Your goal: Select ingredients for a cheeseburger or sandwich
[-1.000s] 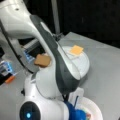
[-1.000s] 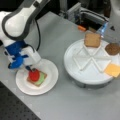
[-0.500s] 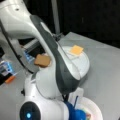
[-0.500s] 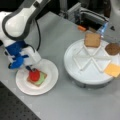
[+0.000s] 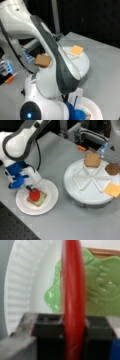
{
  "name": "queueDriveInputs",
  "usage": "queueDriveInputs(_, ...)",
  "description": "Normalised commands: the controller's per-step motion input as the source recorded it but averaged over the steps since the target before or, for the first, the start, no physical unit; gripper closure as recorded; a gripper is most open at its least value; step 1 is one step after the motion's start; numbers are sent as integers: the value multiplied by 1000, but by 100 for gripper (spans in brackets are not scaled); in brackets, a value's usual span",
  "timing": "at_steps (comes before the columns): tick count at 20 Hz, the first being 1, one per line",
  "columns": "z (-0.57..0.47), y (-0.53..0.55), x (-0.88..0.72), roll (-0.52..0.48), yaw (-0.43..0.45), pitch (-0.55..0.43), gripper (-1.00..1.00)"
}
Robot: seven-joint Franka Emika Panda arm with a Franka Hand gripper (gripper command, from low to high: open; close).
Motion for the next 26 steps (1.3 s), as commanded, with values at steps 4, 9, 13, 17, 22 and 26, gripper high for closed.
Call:
queueDriveInputs(4, -77, -21, -24, -86, 162, -37, -100)
queueDriveInputs(9, -50, -42, -41, -97, 162, -37, -100)
queueDriveInputs(13, -29, -54, -44, -101, 165, -38, -100)
queueDriveInputs(17, 3, -50, -41, -102, 163, -30, -100)
queueDriveInputs(22, 120, -6, -80, -123, 122, 15, -100)
queueDriveInputs(26, 261, 175, -153, -132, -1, 85, -100)
